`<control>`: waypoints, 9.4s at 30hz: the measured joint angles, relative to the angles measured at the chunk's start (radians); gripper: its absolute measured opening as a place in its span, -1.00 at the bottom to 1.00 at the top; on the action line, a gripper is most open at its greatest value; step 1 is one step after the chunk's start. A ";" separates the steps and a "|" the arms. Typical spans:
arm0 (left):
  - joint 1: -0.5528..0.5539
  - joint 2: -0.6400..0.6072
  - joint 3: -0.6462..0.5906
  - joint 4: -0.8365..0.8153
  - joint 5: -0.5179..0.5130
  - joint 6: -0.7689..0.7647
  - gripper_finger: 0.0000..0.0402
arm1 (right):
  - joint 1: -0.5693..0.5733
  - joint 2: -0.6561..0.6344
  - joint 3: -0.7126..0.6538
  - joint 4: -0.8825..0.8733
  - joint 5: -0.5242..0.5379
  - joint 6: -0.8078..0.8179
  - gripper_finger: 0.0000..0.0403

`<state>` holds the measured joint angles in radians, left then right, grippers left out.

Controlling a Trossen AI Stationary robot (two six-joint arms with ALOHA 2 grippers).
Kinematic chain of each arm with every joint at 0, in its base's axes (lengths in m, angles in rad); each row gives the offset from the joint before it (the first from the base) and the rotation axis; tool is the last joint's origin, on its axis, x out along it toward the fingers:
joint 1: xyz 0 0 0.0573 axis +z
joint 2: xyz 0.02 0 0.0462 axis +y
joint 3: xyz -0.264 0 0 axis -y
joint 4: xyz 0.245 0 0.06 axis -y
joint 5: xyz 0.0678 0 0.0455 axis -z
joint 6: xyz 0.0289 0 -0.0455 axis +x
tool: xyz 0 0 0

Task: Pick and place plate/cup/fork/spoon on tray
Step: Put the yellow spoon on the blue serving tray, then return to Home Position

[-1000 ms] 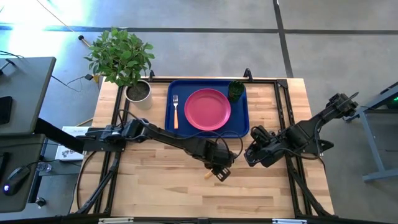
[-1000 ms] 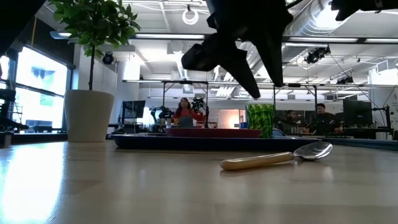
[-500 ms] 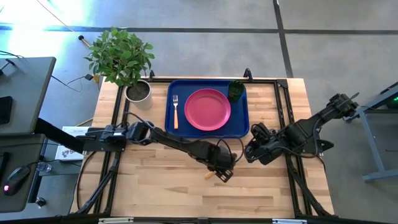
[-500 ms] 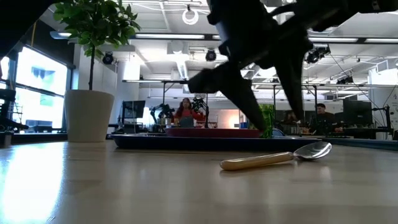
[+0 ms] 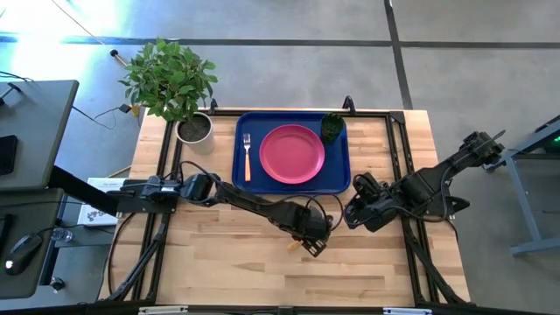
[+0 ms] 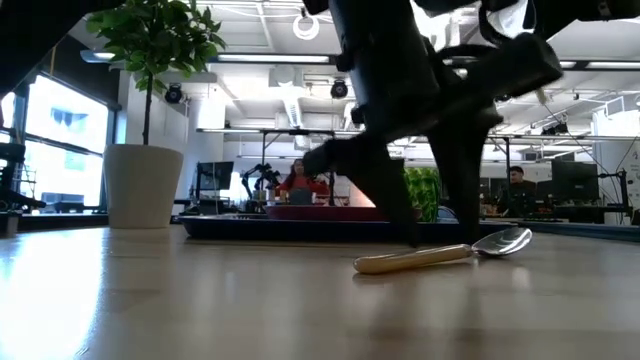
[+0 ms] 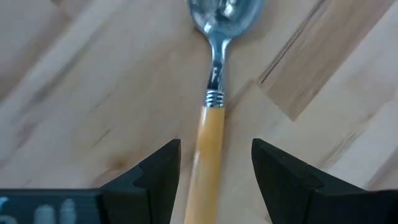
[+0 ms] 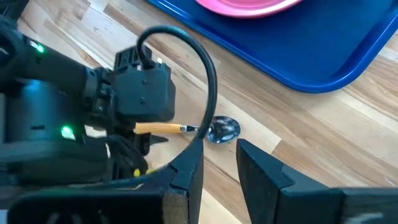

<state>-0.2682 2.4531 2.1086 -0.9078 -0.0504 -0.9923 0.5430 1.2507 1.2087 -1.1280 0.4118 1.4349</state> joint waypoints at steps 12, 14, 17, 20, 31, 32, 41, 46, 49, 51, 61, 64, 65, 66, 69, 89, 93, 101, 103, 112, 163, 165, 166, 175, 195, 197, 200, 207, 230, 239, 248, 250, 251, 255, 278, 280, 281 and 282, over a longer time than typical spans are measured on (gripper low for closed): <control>-0.001 0.026 0.001 -0.011 -0.006 0.002 -0.09 | 0.000 0.000 0.000 0.002 0.003 0.001 -0.57; -0.001 0.026 0.001 -0.012 -0.015 0.002 -0.15 | 0.000 0.000 0.000 0.002 0.005 0.006 -0.57; -0.006 0.027 0.001 -0.017 -0.049 0.017 -0.28 | 0.000 0.000 0.000 0.002 0.008 0.006 -0.57; -0.013 0.028 0.001 -0.032 -0.079 0.054 -0.43 | 0.000 0.000 0.000 0.002 0.008 0.012 -0.57; -0.015 0.029 0.000 -0.079 -0.132 0.118 -0.71 | 0.000 0.000 0.000 0.002 0.008 0.031 -0.57; -0.015 0.029 0.000 -0.080 -0.132 0.128 -0.71 | 0.000 0.000 0.000 0.002 0.009 0.031 -0.57; -0.011 0.029 0.000 -0.080 -0.071 0.141 -0.72 | 0.000 0.000 0.000 0.003 0.035 0.049 -0.57; -0.008 0.028 0.000 -0.079 -0.009 0.137 -0.73 | 0.000 0.000 0.000 0.003 0.035 0.049 -0.57; -0.008 0.023 -0.002 -0.078 0.000 0.134 -0.73 | 0.000 0.000 0.000 0.003 0.035 0.049 -0.57; -0.004 0.020 -0.003 -0.077 0.024 0.133 -0.73 | 0.000 0.000 0.000 0.003 0.035 0.049 -0.57; 0.006 -0.004 0.005 -0.070 0.120 0.130 -0.73 | 0.000 0.000 0.000 0.005 0.033 0.049 -0.57; 0.008 -0.005 0.006 -0.073 0.115 0.130 -0.73 | 0.000 0.000 0.000 0.006 0.033 0.049 -0.57; 0.008 -0.006 0.005 -0.075 0.118 0.130 -0.73 | 0.000 0.000 0.000 0.006 0.033 0.049 -0.57; 0.007 -0.010 0.005 -0.072 0.124 0.130 -0.73 | 0.000 0.000 0.000 0.006 0.033 0.049 -0.57; 0.009 -0.016 0.007 -0.068 0.132 0.131 -0.73 | 0.000 0.000 0.000 0.006 0.025 0.049 -0.57; 0.027 -0.136 0.008 -0.239 0.089 0.086 -0.73 | 0.001 -0.042 0.001 0.023 0.028 0.023 -0.57; 0.035 -0.163 0.008 -0.262 0.071 0.085 -0.73 | -0.013 -0.090 0.001 0.027 0.048 -0.015 -0.57; 0.069 -0.210 0.009 -0.309 0.067 0.086 -0.73 | -0.028 -0.218 0.001 0.061 0.087 -0.035 -0.57; 0.084 -0.225 0.009 -0.323 0.067 0.087 -0.73 | -0.028 -0.237 0.001 0.062 0.088 -0.040 -0.57; 0.151 -0.305 0.000 -0.416 0.016 0.107 -0.73 | -0.028 -0.250 0.001 0.055 0.085 -0.075 -0.57; 0.340 -0.395 -0.002 -0.663 -0.188 0.080 -0.79 | -0.028 -0.248 0.000 0.007 0.070 -0.183 -0.57; 0.340 -0.396 -0.002 -0.663 -0.188 0.080 -0.79 | -0.028 -0.248 0.000 0.007 0.068 -0.184 -0.57; 0.339 -0.399 -0.002 -0.663 -0.188 0.080 -0.79 | -0.028 -0.248 0.000 0.007 0.067 -0.186 -0.57; 0.310 -0.492 -0.023 -0.657 -0.223 0.042 -0.79 | -0.028 -0.248 0.000 0.007 0.071 -0.187 -0.57; 0.266 -1.043 -0.893 -0.136 -0.271 -0.451 -0.78 | -0.038 -0.248 0.000 0.026 0.101 -0.081 -0.57; 0.283 -1.044 -0.926 -0.108 -0.274 -0.473 -0.78 | -0.047 -0.248 0.000 0.027 0.101 -0.067 -0.57; 0.315 -1.043 -0.976 -0.038 -0.275 -0.480 -0.77 | -0.065 -0.248 0.000 0.025 0.103 -0.047 -0.57; 0.391 -1.042 -1.052 0.092 -0.262 -0.438 -0.77 | -0.121 -0.248 0.000 0.025 0.103 -0.044 -0.57; 0.603 -0.788 -1.054 0.265 -0.077 -0.269 -0.77 | -0.244 -0.248 0.000 -0.015 0.075 -0.055 -0.57; 0.623 -0.712 -1.054 0.320 -0.033 -0.271 -0.77 | -0.251 -0.248 0.000 -0.014 0.070 -0.074 -0.57; 0.622 -0.654 -1.054 0.359 -0.030 -0.279 -0.77 | -0.251 -0.248 0.000 -0.014 0.065 -0.074 -0.57; 0.622 -0.642 -1.054 0.379 -0.031 -0.279 -0.77 | -0.251 -0.248 0.000 -0.014 0.064 -0.074 -0.57; 0.622 -0.636 -1.054 0.382 -0.029 -0.279 -0.77 | -0.251 -0.248 0.000 -0.014 0.063 -0.074 -0.57; 0.622 -0.629 -1.053 0.389 -0.027 -0.278 -0.77 | -0.251 -0.248 0.000 -0.014 0.057 -0.074 -0.57; 0.624 -0.631 -1.053 0.389 0.002 -0.256 -0.31 | -0.251 -0.248 0.000 -0.014 0.052 -0.076 -0.57; 0.624 -0.631 -1.053 0.388 0.008 -0.236 -0.29 | -0.251 -0.248 0.000 -0.014 0.052 -0.086 -0.57; 0.623 -0.631 -1.053 0.386 0.011 -0.235 -0.29 | -0.251 -0.248 0.000 -0.014 0.051 -0.089 -0.57; 0.623 -0.631 -1.053 0.384 0.017 -0.234 -0.28 | -0.251 -0.248 0.000 -0.014 0.051 -0.090 -0.57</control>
<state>0.3553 1.8221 1.0557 -0.5237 -0.0332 -1.2263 0.2920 1.0027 1.2087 -1.1416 0.4626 1.3453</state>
